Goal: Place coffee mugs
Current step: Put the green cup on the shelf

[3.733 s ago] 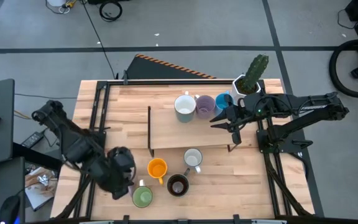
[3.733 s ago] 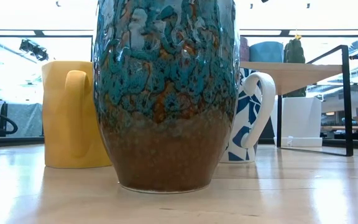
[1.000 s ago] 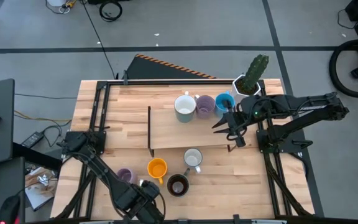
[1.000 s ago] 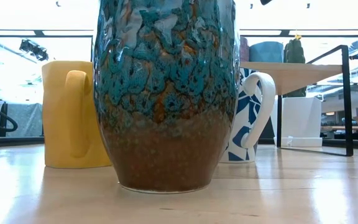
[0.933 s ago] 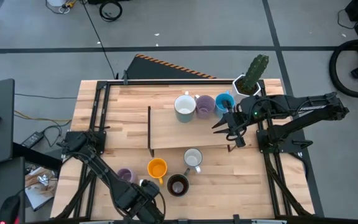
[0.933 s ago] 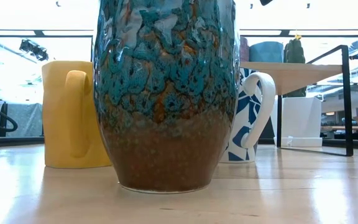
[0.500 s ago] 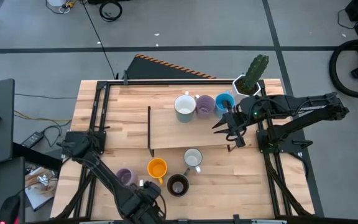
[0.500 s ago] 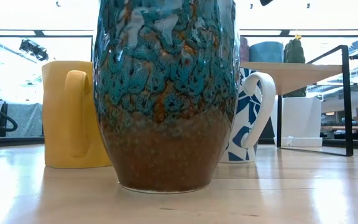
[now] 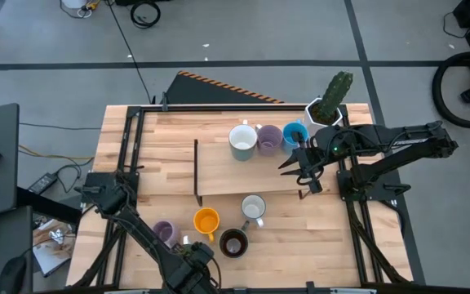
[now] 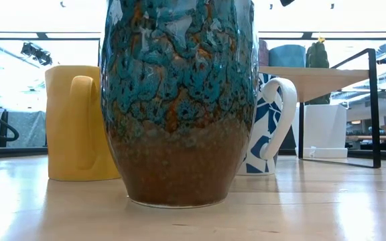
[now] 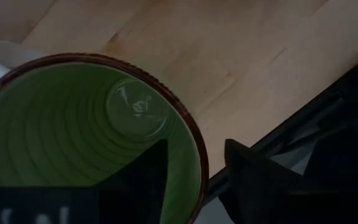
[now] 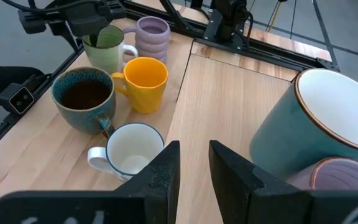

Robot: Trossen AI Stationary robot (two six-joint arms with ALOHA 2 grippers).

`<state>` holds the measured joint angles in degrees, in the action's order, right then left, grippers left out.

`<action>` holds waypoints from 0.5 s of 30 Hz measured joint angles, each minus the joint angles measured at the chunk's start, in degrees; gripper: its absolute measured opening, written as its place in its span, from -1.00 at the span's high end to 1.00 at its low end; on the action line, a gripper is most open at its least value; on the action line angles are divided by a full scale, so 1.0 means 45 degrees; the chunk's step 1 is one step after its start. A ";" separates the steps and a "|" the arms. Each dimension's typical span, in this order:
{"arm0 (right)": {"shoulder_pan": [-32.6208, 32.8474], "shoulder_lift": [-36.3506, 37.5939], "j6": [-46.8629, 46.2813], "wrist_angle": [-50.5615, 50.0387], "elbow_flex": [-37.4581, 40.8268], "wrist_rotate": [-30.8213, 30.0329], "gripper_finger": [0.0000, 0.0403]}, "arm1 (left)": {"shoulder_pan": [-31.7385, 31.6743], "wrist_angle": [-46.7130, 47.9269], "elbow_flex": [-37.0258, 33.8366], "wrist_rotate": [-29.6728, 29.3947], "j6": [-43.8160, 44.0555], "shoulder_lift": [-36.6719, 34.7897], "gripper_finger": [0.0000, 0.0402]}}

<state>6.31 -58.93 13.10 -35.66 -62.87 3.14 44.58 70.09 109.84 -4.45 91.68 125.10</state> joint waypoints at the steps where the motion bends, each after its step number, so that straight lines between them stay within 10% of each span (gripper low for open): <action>1: 0.0000 0.0004 0.0001 0.0001 0.0000 0.0003 0.55 | 0.0000 0.0003 0.0000 0.0002 0.0000 0.0000 0.24; 15: 0.0000 0.0002 0.0025 -0.0004 0.0000 -0.0001 0.55 | -0.0044 -0.0273 0.0031 0.0251 -0.0430 -0.0039 0.84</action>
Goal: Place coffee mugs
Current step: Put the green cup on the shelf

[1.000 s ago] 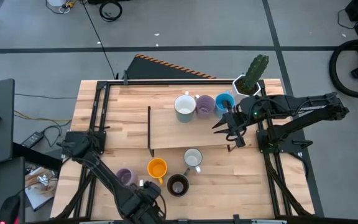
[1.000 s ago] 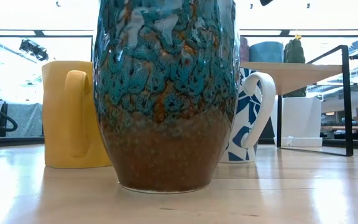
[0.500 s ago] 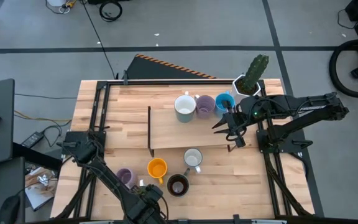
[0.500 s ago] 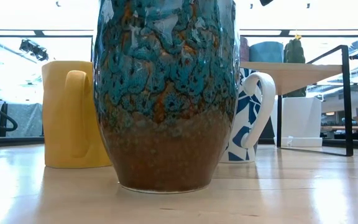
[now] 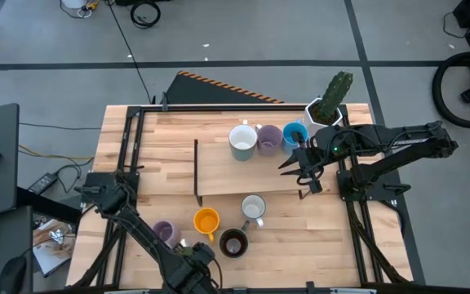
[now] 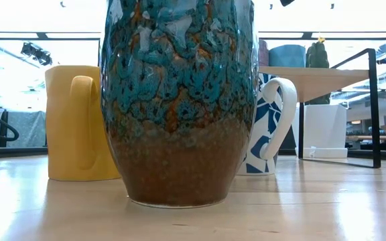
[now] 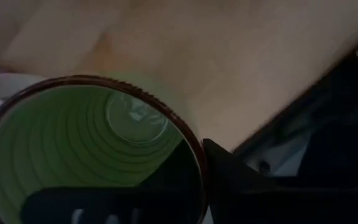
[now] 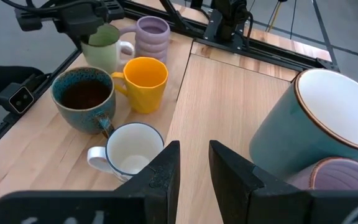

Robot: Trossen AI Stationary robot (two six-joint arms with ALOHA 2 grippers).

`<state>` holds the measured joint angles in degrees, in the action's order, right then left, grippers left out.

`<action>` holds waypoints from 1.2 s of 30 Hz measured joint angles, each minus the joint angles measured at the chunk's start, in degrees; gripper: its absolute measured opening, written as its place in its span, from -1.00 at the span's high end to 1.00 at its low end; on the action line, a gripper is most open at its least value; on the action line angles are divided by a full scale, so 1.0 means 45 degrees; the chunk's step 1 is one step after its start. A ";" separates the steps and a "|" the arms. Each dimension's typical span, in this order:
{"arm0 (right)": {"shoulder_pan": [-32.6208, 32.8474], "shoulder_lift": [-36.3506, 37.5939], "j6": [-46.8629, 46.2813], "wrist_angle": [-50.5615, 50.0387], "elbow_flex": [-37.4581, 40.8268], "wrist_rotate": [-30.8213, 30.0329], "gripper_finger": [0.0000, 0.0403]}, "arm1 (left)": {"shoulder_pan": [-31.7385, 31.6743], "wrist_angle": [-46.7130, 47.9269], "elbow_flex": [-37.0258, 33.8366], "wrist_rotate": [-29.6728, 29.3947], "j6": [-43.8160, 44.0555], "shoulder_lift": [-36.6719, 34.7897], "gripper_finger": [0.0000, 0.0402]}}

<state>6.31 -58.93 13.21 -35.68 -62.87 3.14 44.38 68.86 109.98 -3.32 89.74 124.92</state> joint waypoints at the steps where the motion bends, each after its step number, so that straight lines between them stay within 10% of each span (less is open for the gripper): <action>1: 0.0000 0.0002 0.0000 0.0004 0.0000 0.0000 0.55 | -0.0030 0.0027 0.0139 0.0218 -0.0114 0.0000 0.88; 20: 0.0000 0.0002 0.0102 0.0053 0.0000 -0.0005 0.55 | 0.0273 0.3385 0.5130 0.1005 -1.0222 -0.0073 0.88; 36: 0.0000 0.0002 -0.0617 -0.0014 0.0000 -0.0006 0.55 | -0.1627 0.4714 0.5180 -0.2025 -1.0619 -0.1613 0.88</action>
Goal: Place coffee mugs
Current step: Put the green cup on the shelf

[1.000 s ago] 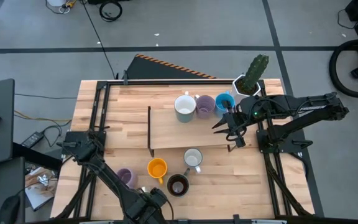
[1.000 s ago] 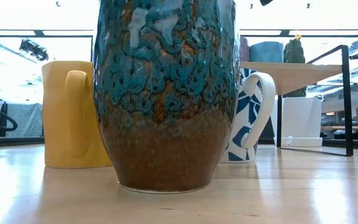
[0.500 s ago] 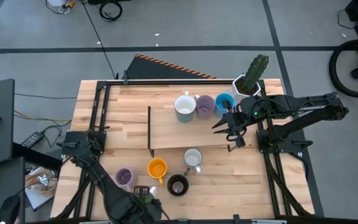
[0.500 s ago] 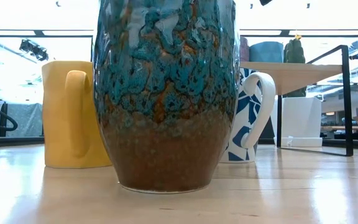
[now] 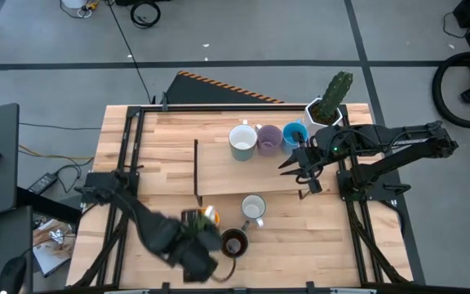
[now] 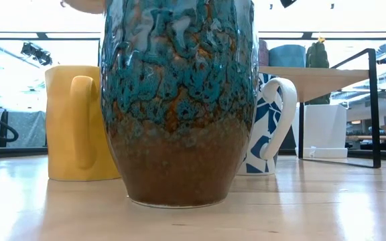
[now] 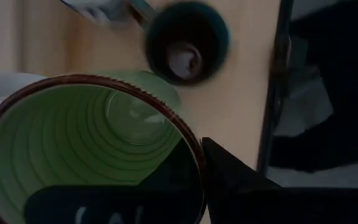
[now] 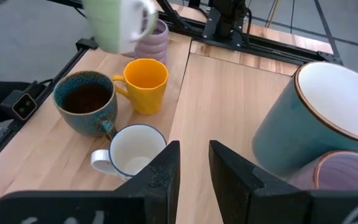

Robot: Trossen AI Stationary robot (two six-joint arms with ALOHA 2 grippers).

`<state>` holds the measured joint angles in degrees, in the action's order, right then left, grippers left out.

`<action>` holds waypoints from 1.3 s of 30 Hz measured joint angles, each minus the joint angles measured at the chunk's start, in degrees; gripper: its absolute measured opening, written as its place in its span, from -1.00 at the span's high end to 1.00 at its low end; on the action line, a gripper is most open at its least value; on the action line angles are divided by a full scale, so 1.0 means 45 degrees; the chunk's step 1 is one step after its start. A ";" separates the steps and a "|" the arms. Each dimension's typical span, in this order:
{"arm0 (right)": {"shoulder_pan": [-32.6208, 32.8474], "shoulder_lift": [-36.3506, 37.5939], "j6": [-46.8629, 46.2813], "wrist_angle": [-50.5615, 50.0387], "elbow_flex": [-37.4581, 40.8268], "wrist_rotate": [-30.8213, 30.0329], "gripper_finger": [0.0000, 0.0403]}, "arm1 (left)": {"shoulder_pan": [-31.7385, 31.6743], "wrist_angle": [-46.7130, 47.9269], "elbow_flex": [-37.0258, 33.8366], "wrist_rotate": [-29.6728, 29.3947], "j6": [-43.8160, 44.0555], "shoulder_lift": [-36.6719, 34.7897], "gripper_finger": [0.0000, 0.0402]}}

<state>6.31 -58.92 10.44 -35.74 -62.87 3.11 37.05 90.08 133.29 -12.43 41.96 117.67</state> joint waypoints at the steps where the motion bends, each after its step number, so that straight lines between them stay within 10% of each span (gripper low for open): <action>1: 0.0000 0.0000 -0.0033 -0.0025 0.0000 -0.0003 0.55 | -0.0268 -0.0016 0.0000 -0.0036 -0.0187 -0.0194 0.88; 18: -0.0005 0.0019 -0.1670 0.0315 0.0000 -0.0144 0.55 | -0.5314 -0.0004 -0.0199 0.1949 -0.5791 -0.1554 0.88; 39: -0.0034 0.0141 -0.1656 0.0694 0.0000 -0.0144 0.55 | -0.7435 -0.0244 -0.3883 0.2601 -0.6579 -0.3413 0.88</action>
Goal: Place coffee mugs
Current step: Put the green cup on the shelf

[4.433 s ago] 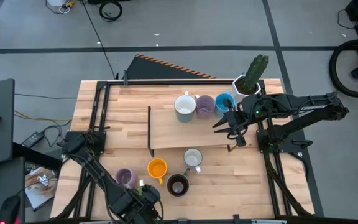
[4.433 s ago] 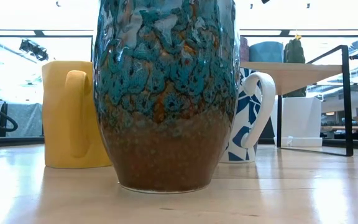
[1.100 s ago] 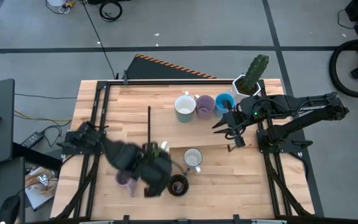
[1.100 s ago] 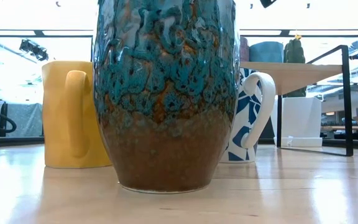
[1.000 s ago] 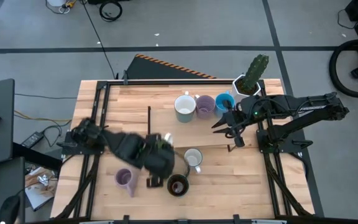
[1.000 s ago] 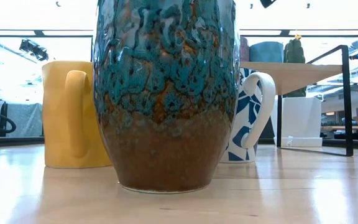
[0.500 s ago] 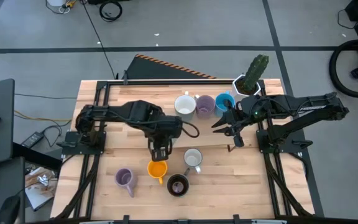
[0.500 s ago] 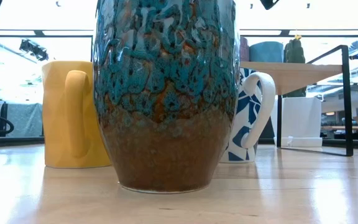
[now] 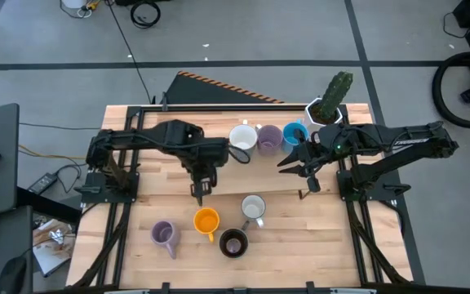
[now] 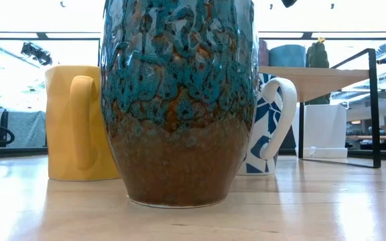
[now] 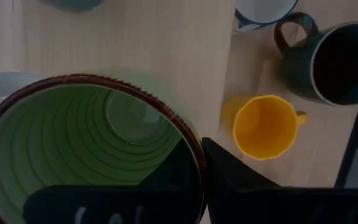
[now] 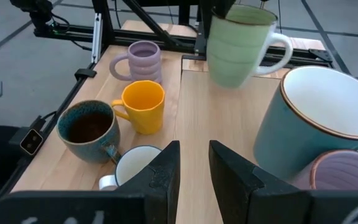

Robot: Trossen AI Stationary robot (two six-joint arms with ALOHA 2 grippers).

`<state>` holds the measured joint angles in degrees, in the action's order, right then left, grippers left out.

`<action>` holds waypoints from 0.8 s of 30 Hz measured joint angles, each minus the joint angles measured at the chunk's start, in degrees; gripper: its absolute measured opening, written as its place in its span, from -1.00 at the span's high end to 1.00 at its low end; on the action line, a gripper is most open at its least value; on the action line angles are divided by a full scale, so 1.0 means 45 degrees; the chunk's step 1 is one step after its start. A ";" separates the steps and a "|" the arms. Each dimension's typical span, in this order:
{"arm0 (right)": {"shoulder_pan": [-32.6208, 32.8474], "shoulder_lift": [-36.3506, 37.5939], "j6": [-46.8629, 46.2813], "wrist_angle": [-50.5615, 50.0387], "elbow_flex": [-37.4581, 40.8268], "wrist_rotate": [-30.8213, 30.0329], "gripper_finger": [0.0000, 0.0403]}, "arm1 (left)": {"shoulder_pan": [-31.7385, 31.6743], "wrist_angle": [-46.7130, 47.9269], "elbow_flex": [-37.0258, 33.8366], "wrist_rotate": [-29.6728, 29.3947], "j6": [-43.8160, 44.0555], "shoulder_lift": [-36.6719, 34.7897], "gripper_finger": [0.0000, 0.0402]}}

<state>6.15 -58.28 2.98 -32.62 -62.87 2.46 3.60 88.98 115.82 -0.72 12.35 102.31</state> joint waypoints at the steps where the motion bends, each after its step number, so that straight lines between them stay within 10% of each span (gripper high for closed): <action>1: -0.0001 0.0000 0.0000 -0.0001 0.0000 -0.0001 0.55 | -0.0118 0.0021 -0.0003 0.0017 -0.0155 0.0013 0.88; 24: 0.0000 -0.0005 -0.0015 0.0000 0.0000 0.0000 0.55 | -0.2773 -0.0693 0.0007 0.0135 -0.1324 0.0717 0.88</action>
<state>6.15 -58.30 2.92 -32.62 -62.87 2.46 -8.89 85.86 115.85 -0.12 6.39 105.53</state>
